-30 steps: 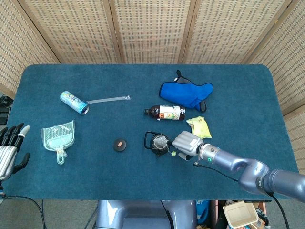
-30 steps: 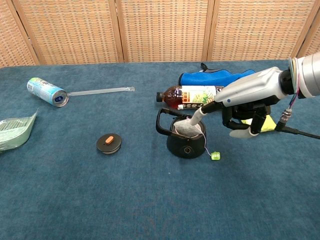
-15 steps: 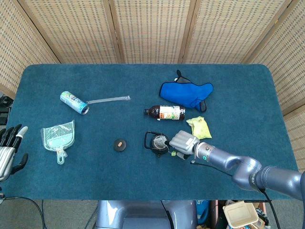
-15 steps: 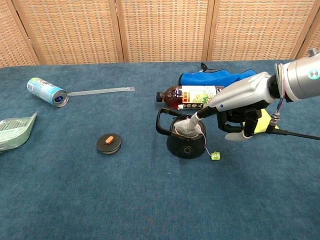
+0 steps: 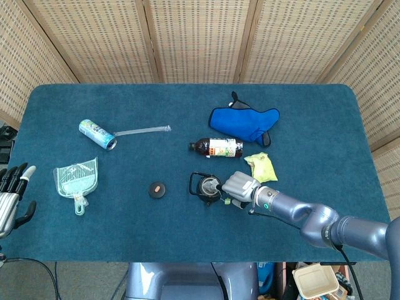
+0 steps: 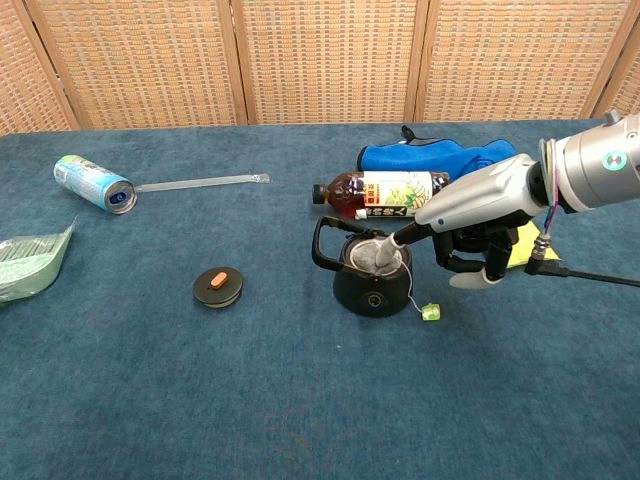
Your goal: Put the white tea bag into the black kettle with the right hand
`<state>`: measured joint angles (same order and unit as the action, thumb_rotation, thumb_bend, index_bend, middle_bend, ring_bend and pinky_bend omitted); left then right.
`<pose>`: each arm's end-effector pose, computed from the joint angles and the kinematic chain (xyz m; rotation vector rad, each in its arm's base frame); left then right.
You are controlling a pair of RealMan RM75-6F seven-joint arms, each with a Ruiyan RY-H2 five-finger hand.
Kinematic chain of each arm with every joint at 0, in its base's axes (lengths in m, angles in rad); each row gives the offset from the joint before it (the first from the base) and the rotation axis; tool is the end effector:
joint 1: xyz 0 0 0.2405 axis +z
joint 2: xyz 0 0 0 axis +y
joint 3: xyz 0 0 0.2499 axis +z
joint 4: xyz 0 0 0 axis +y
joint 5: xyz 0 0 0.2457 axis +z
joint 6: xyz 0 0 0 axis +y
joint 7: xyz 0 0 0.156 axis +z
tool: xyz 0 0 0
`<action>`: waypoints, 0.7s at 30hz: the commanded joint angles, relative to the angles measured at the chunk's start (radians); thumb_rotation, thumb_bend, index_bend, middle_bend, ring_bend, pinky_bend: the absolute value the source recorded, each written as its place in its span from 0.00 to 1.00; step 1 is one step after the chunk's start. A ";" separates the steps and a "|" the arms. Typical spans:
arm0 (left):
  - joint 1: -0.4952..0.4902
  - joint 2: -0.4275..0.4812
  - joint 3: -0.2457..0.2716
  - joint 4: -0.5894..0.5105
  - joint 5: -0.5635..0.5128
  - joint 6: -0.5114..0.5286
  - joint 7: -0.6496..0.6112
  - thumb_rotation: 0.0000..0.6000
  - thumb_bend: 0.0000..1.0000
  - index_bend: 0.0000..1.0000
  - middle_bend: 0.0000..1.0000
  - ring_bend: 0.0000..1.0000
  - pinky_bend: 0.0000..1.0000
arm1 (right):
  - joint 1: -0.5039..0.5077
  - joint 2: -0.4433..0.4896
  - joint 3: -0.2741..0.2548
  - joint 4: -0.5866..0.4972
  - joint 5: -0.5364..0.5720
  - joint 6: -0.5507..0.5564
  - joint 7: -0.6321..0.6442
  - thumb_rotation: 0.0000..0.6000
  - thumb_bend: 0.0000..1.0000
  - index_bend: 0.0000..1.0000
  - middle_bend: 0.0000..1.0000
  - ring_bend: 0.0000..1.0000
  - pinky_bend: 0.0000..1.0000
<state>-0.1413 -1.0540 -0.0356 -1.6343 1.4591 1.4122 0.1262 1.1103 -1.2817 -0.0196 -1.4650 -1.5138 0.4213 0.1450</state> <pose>-0.3219 0.2101 0.1333 -1.4787 -0.8151 -0.7505 -0.1241 -0.3766 -0.0462 2.5336 -0.7542 0.4608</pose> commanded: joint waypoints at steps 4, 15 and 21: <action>0.001 -0.001 0.002 0.000 0.001 -0.001 -0.001 1.00 0.48 0.03 0.00 0.00 0.00 | 0.003 -0.012 -0.002 0.015 0.016 -0.014 -0.019 1.00 0.67 0.00 0.83 0.84 0.88; -0.001 -0.002 0.002 0.002 0.002 -0.005 -0.004 1.00 0.48 0.03 0.00 0.00 0.00 | -0.007 0.010 0.007 -0.012 0.043 0.005 -0.049 1.00 0.67 0.00 0.83 0.84 0.88; -0.004 -0.004 0.000 0.001 0.005 -0.004 -0.003 1.00 0.48 0.03 0.00 0.00 0.00 | -0.012 0.038 0.014 -0.045 0.043 0.023 -0.052 1.00 0.67 0.00 0.83 0.84 0.88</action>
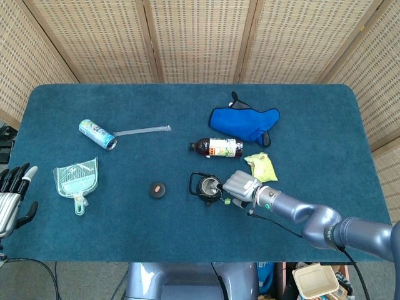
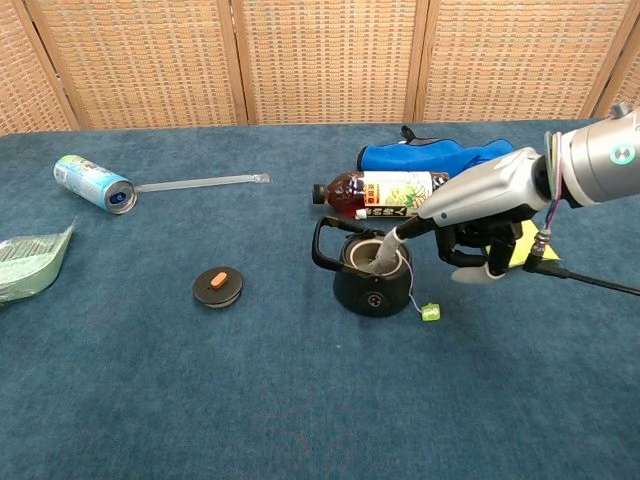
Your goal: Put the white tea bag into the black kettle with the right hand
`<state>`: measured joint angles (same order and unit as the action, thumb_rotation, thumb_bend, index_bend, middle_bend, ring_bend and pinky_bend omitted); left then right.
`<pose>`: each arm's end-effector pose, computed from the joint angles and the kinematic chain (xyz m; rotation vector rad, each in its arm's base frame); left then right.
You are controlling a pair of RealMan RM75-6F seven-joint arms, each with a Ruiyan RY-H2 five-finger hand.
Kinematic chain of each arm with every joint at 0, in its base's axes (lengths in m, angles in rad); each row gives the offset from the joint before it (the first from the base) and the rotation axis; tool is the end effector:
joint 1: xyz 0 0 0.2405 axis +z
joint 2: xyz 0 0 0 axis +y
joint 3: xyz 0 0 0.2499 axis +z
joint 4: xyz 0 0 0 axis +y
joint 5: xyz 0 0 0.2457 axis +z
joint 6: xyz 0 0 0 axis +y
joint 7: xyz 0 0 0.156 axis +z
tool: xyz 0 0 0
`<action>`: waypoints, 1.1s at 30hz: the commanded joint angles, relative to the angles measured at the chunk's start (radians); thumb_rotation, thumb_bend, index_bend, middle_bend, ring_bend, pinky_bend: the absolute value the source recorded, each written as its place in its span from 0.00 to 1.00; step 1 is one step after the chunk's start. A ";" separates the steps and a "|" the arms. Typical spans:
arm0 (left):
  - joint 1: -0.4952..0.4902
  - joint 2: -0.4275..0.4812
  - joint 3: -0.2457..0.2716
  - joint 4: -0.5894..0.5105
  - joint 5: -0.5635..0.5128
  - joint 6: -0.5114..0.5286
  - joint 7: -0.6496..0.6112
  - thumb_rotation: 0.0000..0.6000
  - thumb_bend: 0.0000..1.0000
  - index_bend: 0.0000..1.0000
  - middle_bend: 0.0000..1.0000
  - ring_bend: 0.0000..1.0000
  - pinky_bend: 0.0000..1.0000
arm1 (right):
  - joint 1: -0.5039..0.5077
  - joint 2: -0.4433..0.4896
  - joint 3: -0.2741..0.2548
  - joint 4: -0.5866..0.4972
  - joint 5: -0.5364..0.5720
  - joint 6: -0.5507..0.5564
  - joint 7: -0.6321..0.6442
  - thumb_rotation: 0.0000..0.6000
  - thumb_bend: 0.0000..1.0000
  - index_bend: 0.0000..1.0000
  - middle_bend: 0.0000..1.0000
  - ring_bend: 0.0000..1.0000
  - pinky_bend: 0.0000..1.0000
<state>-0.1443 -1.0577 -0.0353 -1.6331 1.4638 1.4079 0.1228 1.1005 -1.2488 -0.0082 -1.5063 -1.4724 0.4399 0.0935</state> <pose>-0.3209 0.2109 0.1313 -1.4855 -0.8188 -0.7564 -0.1202 -0.3754 -0.0368 2.5130 -0.7441 0.4887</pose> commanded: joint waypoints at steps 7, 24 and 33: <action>0.001 0.003 -0.002 -0.002 -0.002 0.002 -0.001 1.00 0.48 0.03 0.00 0.00 0.00 | -0.011 0.015 0.006 -0.003 0.010 0.013 0.001 1.00 0.67 0.00 0.83 0.84 0.88; 0.002 -0.003 -0.004 -0.008 0.001 0.010 0.000 1.00 0.48 0.03 0.00 0.00 0.00 | -0.172 0.178 0.024 -0.133 -0.010 0.286 0.106 1.00 0.67 0.00 0.75 0.82 0.88; 0.019 -0.024 -0.015 -0.018 -0.017 0.044 0.005 1.00 0.48 0.03 0.00 0.00 0.00 | -0.404 0.201 0.038 -0.166 0.087 0.607 0.098 0.97 0.63 0.00 0.59 0.65 0.78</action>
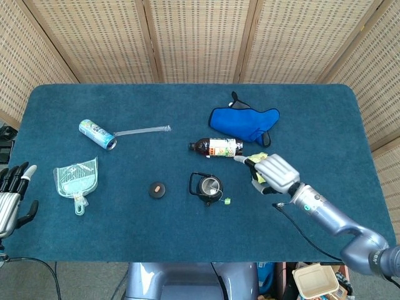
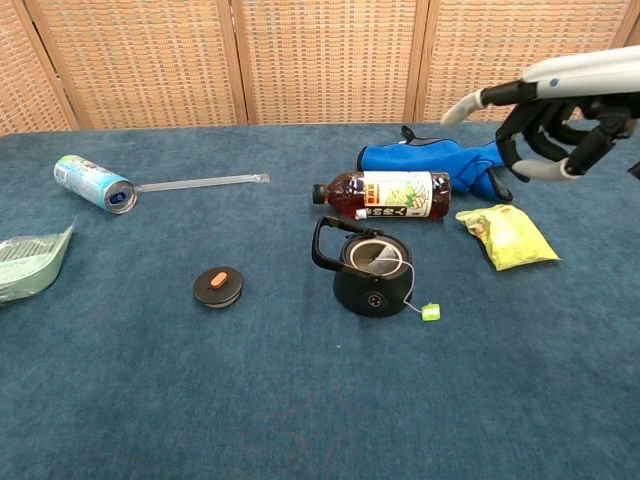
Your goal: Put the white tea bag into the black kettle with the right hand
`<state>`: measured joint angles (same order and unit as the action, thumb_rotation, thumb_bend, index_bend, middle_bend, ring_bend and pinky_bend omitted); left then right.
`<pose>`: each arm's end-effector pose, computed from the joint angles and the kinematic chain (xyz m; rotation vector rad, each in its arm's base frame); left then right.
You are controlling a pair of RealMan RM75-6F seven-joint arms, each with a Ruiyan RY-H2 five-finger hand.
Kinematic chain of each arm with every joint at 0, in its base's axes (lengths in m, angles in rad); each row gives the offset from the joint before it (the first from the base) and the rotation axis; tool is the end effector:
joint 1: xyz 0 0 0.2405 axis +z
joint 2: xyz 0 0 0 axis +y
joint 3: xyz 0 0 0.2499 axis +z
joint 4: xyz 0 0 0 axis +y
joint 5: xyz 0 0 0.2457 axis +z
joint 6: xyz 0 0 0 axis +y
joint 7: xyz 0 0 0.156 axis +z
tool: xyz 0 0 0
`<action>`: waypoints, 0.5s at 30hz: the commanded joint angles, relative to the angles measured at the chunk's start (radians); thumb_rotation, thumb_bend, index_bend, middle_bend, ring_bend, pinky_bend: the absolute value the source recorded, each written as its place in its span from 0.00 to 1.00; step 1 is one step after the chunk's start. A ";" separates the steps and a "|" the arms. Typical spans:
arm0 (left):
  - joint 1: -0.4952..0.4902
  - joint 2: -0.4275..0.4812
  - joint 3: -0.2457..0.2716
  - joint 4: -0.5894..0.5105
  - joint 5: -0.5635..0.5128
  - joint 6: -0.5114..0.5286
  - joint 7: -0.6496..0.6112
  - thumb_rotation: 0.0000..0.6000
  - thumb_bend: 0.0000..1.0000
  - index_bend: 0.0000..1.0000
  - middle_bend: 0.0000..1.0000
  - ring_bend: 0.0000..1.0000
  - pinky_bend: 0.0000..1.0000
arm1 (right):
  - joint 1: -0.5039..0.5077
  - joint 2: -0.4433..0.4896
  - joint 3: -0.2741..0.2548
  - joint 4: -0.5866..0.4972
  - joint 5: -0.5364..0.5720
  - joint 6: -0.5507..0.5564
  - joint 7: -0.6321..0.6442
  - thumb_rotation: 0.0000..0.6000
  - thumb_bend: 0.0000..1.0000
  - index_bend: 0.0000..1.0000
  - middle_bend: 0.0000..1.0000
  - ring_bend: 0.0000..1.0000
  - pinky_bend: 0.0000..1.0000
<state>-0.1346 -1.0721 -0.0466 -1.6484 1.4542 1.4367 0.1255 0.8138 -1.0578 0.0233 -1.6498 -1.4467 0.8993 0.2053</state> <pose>-0.3159 0.2101 0.1306 -1.4456 -0.8238 -0.7905 -0.1631 -0.3607 0.0611 2.0603 -0.9529 0.9662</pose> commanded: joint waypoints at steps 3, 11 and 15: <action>0.017 -0.021 -0.004 -0.002 -0.011 0.027 0.007 1.00 0.48 0.03 0.00 0.00 0.00 | -0.175 -0.009 0.010 -0.032 0.088 0.227 -0.064 0.92 0.61 0.00 0.54 0.56 0.68; 0.038 -0.042 -0.005 0.001 -0.008 0.066 0.009 1.00 0.48 0.03 0.00 0.00 0.00 | -0.284 -0.024 0.013 -0.052 0.152 0.342 -0.143 0.64 0.59 0.00 0.29 0.28 0.42; 0.048 -0.052 -0.001 -0.002 0.002 0.083 0.011 1.00 0.48 0.03 0.00 0.00 0.00 | -0.350 -0.036 0.019 -0.065 0.181 0.427 -0.173 0.59 0.57 0.00 0.21 0.16 0.32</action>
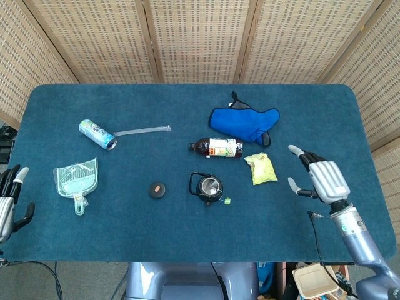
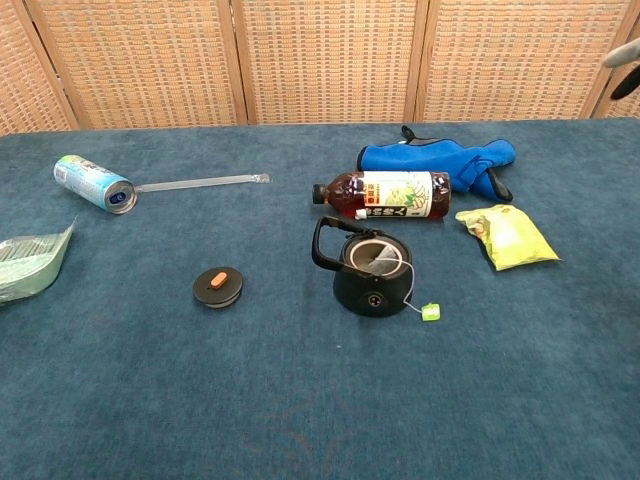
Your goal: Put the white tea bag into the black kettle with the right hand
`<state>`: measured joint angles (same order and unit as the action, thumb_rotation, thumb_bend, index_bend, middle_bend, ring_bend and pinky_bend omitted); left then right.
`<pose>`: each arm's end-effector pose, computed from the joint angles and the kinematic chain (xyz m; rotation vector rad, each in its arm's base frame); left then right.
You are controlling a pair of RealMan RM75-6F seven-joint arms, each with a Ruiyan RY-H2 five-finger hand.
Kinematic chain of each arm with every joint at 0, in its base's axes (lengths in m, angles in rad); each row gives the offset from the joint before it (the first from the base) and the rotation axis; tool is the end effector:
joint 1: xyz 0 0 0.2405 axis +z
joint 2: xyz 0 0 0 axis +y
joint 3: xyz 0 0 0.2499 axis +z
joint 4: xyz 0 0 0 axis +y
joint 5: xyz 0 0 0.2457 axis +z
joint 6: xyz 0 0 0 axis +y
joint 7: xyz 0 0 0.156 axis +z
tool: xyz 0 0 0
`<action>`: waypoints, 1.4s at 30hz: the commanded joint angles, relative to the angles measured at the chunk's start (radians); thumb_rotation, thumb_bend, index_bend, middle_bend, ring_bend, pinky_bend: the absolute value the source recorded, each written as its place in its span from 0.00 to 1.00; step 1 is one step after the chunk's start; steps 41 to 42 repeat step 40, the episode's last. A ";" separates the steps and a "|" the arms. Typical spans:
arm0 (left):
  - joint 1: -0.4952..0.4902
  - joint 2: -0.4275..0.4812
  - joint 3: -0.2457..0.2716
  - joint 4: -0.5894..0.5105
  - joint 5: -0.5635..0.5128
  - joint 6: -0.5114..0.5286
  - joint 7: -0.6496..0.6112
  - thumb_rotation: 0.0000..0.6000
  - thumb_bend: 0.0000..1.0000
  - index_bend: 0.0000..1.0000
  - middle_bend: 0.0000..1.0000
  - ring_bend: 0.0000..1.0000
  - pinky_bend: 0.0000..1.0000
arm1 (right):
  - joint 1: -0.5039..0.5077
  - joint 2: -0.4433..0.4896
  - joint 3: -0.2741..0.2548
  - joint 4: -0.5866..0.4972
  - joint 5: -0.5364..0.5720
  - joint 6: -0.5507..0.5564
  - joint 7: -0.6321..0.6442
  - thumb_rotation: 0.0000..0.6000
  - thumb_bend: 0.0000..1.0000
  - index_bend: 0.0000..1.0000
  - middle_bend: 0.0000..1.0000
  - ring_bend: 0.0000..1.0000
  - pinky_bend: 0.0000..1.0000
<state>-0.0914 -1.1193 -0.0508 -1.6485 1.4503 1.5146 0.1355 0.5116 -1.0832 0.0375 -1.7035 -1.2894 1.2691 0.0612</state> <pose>-0.3150 0.1970 0.1268 -1.3633 -0.8256 -0.8294 -0.2371 -0.3098 0.1030 1.5629 -0.9931 1.0564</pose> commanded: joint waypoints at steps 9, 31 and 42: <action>0.013 -0.018 0.019 -0.016 0.037 0.016 0.008 1.00 0.48 0.03 0.00 0.00 0.00 | -0.168 -0.094 0.007 0.010 0.039 0.224 -0.120 0.60 0.53 0.00 0.14 0.06 0.24; 0.024 -0.020 0.060 -0.031 0.091 -0.004 0.007 1.00 0.48 0.03 0.00 0.00 0.00 | -0.300 -0.196 -0.006 0.085 -0.096 0.318 -0.286 0.58 0.52 0.00 0.14 0.05 0.21; 0.019 -0.024 0.059 -0.031 0.088 -0.020 0.014 1.00 0.48 0.03 0.00 0.00 0.00 | -0.310 -0.194 0.008 0.077 -0.093 0.276 -0.279 0.58 0.52 0.00 0.14 0.05 0.21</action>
